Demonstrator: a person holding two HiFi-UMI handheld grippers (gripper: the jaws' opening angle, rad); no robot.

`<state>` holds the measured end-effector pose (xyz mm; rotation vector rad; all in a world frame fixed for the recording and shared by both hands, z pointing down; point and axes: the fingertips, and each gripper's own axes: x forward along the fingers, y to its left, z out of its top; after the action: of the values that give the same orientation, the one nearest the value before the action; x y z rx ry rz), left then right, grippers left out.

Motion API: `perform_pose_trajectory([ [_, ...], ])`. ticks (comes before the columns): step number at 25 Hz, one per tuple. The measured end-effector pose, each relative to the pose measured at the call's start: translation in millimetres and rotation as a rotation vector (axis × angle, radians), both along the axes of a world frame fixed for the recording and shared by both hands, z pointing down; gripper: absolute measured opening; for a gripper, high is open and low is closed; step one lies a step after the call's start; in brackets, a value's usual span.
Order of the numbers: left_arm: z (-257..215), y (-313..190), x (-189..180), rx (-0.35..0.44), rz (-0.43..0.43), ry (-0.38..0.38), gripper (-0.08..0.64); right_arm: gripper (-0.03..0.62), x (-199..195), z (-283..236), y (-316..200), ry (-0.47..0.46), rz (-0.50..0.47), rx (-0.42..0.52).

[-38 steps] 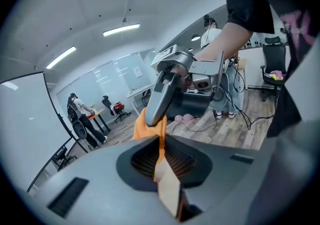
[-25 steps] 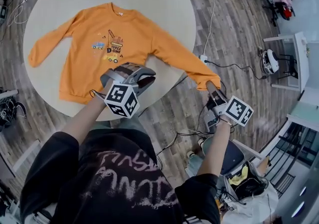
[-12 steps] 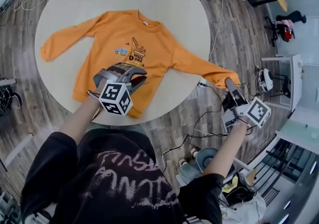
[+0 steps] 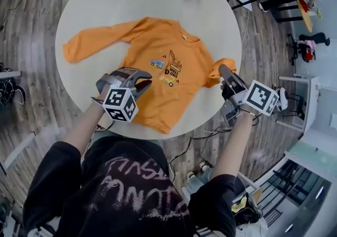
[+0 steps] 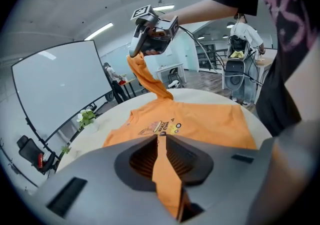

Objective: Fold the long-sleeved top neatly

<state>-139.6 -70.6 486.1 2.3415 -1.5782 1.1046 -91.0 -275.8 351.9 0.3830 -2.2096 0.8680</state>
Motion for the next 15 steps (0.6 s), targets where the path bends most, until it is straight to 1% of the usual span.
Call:
perform_pose_trajectory([
  [3,7.7,17.4,-19.5,-0.015,-0.023,0.01,0.066,0.044,-56.9,34.6,37.2,-0.011,-0.108,-0.088],
  [5,13.5,28.0,-32.2,-0.027,-0.039,0.018,0.066,0.044,-83.1,63.0,54.3,0.02,-0.145,-0.118],
  [9,26.9,46.5,-54.1,-0.056,-0.06,0.021,0.066,0.046,-121.0,118.4,77.0,0.096,-0.172,-0.155],
  [12,34.3,57.5,-68.8,-0.071,-0.081,0.029,0.066,0.048,-144.2,149.5,85.7,0.143,-0.183,-0.149],
  [15,39.8,66.7,-82.7,-0.079,-0.11,0.045,0.066,0.066,-167.9,167.7,93.6,0.143,-0.182,-0.158],
])
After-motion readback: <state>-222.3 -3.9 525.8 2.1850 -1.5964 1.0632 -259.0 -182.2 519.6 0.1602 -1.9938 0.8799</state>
